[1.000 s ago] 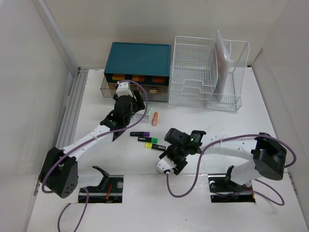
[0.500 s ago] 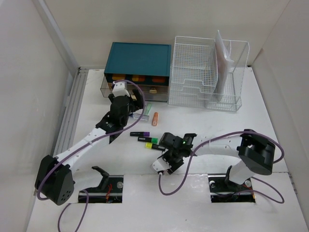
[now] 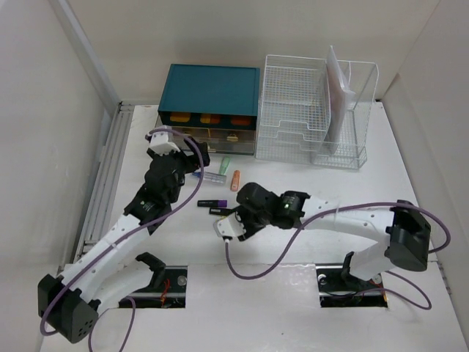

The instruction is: Organize the desk

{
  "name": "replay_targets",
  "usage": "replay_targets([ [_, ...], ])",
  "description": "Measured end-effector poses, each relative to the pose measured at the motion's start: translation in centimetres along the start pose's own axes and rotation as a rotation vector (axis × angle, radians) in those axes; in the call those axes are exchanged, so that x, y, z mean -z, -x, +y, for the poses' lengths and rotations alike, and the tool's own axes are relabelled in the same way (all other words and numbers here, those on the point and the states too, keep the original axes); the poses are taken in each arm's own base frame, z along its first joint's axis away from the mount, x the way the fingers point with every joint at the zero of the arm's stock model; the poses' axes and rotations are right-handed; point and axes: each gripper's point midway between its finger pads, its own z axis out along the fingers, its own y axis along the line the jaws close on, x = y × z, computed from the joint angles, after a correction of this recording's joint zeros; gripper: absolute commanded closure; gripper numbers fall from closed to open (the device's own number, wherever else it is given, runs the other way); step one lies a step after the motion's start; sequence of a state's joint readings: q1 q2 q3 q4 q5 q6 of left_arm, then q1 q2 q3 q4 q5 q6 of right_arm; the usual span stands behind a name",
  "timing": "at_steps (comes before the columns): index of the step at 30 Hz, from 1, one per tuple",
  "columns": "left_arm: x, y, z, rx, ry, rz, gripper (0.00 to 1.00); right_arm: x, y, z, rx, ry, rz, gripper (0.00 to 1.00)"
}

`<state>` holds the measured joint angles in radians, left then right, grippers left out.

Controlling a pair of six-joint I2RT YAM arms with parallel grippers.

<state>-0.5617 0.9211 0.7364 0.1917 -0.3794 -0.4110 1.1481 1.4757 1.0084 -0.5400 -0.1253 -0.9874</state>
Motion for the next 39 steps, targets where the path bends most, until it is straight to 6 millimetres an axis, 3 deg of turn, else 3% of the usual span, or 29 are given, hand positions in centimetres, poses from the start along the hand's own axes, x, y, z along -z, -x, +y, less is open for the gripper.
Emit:
replay_targets([
  [3,1.1,-0.1,0.6,0.026,-0.003,-0.016,0.12,2.7,2.0,-5.2,-0.003,-0.164,-0.015,0.93],
  [8,2.1,-2.4,2.3,0.046,0.018,0.006,0.12,6.2,2.6,-10.8,-0.037,-0.360,0.007,0.95],
  [14,2.5,-5.3,4.0,0.052,0.055,0.053,0.12,10.0,0.4,-17.4,-0.123,-0.603,0.089,0.95],
  [20,2.7,-5.3,4.1,0.074,0.051,0.042,0.12,13.1,-2.3,-24.1,-0.217,-0.802,0.161,0.96],
  [25,2.4,-6.3,4.5,0.073,0.059,0.051,0.13,13.4,-4.2,-28.1,-0.262,-0.880,0.207,0.96],
  [31,1.1,-8.3,4.9,0.051,0.085,0.097,0.13,11.6,-6.6,-31.0,-0.290,-0.893,0.249,0.94],
  [34,0.8,-8.8,4.9,0.046,0.088,0.109,0.13,11.0,-7.7,-32.0,-0.302,-0.893,0.266,0.84],
  [35,0.7,-8.8,4.9,0.046,0.087,0.107,0.13,11.1,-8.0,-32.3,-0.306,-0.898,0.268,0.73],
  [38,0.5,-8.6,4.7,0.048,0.080,0.096,0.13,11.2,-8.4,-33.0,-0.313,-0.903,0.269,0.56],
  [39,0.4,-8.6,4.6,0.047,0.079,0.094,0.13,11.4,-8.4,-33.1,-0.314,-0.907,0.267,0.45],
])
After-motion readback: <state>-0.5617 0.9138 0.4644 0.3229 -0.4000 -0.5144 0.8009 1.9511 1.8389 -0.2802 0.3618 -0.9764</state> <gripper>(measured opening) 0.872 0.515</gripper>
